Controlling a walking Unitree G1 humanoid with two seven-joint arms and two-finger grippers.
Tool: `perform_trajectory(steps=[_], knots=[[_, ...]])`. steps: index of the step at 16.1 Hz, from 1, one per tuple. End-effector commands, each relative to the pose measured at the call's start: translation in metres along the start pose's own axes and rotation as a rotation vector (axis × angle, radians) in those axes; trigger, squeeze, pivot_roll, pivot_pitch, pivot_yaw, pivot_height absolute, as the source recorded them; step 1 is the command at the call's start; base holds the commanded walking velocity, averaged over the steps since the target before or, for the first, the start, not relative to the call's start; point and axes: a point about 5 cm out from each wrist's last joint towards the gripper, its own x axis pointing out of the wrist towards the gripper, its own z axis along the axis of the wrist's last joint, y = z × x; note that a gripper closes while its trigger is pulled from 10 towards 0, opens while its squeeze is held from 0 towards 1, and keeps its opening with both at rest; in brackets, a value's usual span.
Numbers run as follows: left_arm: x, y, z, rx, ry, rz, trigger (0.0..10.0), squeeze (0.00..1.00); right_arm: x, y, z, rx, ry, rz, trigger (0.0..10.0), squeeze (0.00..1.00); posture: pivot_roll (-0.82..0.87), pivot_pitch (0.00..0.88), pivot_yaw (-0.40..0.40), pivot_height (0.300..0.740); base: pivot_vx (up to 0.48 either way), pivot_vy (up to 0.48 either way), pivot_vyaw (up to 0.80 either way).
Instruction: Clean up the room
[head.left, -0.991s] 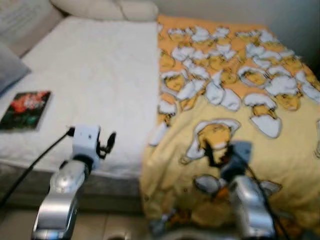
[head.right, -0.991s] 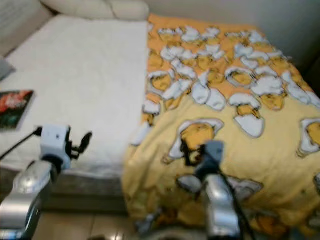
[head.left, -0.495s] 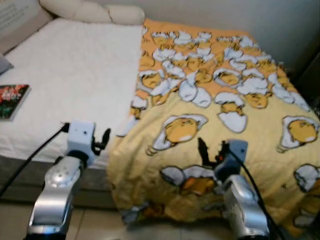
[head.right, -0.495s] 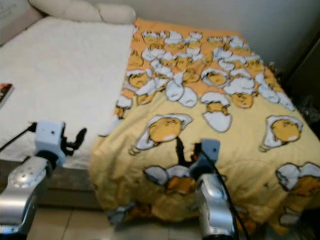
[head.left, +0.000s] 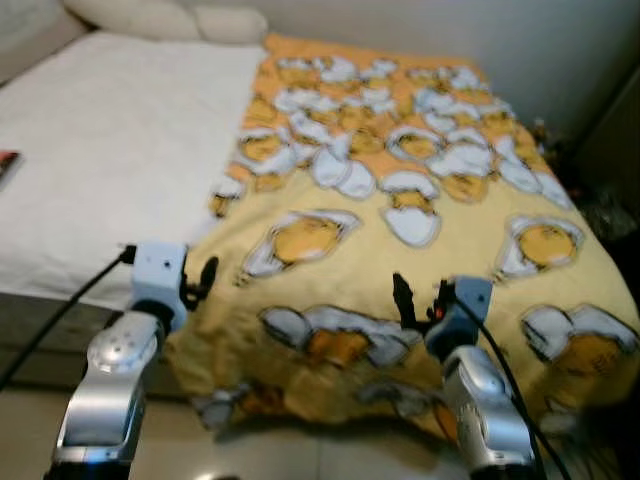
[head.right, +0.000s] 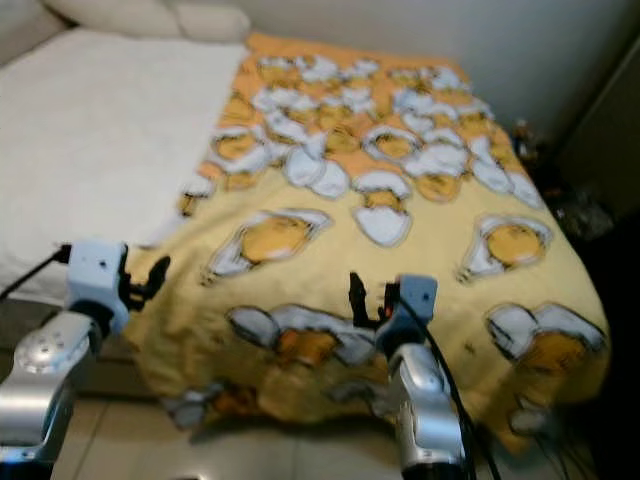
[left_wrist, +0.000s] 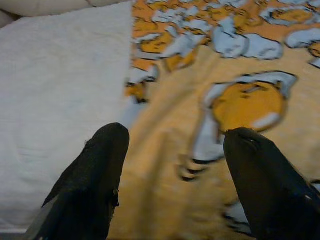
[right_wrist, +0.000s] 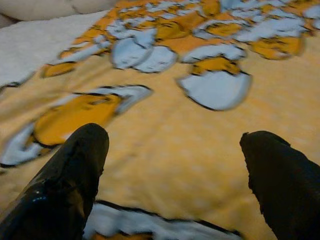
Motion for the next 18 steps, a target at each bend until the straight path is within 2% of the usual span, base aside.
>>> perform_trajectory(steps=[1,11,13,18], knots=[[0.002,-0.008,0.004,0.004,-0.014,-0.026,10.0,0.0,-0.002,-0.012,0.0,-0.008,0.004,-0.036,10.0,1.0,0.03,0.0,-0.06,0.74,0.0,-0.36,0.0],[0.008,-0.012,0.007,0.011,-0.025,-0.036,10.0,0.0,0.006,-0.019,-0.01,-0.026,0.03,-0.045,10.0,1.0,0.03,0.0,-0.06,0.74,0.0,-0.359,0.0],[0.01,-0.011,0.006,-0.021,-0.02,-0.023,10.0,0.0,0.007,-0.022,-0.015,-0.026,0.065,-0.067,10.0,1.0,0.03,0.0,-0.062,0.74,0.0,0.0,-0.72],[0.013,-0.015,0.006,-0.002,-0.029,-0.02,10.0,0.0,0.01,-0.029,-0.018,-0.041,0.073,-0.095,10.0,1.0,0.01,0.0,-0.061,0.74,0.0,0.0,-0.77]])
